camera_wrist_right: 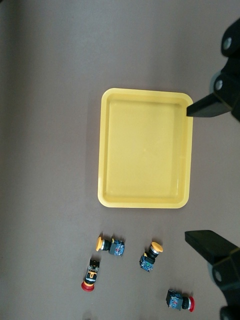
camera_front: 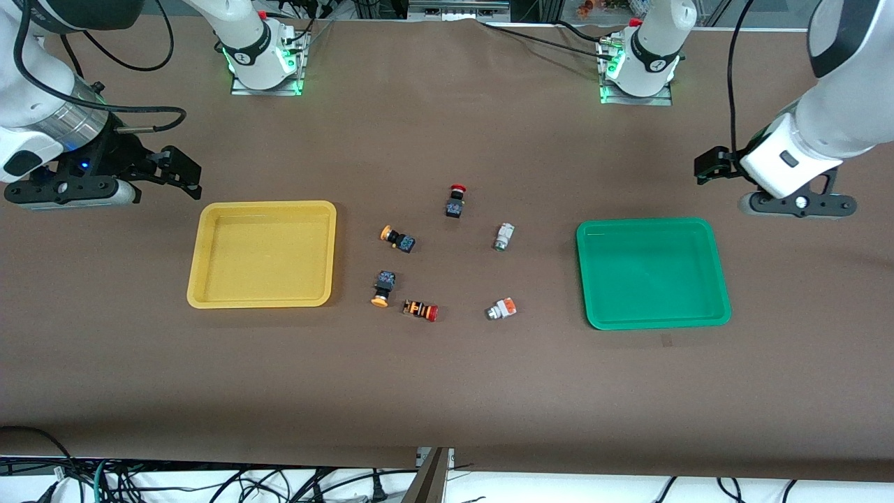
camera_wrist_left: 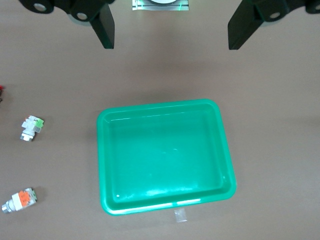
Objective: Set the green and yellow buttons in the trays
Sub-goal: 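Move the left gripper over the green tray toward the white buttons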
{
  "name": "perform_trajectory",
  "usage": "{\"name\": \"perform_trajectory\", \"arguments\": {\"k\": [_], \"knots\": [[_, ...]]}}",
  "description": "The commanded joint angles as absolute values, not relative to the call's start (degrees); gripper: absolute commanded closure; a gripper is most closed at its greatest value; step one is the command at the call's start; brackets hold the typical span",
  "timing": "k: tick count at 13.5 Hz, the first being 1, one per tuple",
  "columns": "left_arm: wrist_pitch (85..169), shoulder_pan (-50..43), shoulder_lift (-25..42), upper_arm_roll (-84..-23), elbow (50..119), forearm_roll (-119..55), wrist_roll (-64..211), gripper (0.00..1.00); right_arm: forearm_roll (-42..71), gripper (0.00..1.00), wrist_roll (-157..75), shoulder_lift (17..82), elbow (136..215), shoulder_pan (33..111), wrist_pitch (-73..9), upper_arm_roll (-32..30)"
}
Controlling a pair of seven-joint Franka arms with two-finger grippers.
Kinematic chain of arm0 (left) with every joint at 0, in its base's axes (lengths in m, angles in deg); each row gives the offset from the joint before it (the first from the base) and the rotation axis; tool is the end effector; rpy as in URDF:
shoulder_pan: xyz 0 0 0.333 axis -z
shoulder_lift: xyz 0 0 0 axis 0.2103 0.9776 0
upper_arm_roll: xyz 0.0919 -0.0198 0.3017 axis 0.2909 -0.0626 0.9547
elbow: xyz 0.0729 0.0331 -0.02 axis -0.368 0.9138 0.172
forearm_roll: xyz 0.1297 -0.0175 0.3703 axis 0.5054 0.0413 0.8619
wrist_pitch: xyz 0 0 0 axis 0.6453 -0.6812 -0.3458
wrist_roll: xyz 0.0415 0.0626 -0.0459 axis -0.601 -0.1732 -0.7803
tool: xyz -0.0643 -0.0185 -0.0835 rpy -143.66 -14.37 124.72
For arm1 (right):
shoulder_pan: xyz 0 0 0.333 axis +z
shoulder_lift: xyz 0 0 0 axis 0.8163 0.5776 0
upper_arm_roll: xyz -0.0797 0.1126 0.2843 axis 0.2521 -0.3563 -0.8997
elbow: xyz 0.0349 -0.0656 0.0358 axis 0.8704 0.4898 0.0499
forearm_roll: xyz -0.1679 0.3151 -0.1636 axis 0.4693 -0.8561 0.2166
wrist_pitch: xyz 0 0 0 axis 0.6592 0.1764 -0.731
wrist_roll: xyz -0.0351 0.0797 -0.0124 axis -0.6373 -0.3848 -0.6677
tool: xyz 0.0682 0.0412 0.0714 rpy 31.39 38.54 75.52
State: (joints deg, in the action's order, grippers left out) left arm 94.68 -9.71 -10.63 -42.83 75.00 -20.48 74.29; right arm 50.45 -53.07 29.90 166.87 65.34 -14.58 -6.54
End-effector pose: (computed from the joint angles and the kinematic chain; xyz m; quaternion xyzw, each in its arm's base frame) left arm 0.5658 -0.0899 0.5541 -0.9936 0.0388 0.1022 0.0298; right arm 0.5781 0.1098 0.5966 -0.9990 -0.0289 -0.0325 0.0135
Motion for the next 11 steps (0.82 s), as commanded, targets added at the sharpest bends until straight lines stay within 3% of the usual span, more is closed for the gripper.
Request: {"name": "perform_trajectory", "arguments": {"k": [1,11], "knots": [[94.3,-5.9,-6.6,-42.7,73.8,-22.1,75.0,0.00,50.0,0.00,-53.4,30.4,165.7,65.3,-13.5,-6.7],[111.5,3.3,6.8,-42.7,74.7,-25.5,74.1,0.00,50.0,0.00,-53.4,30.4,165.7,65.4,-13.5,-6.7]]}}
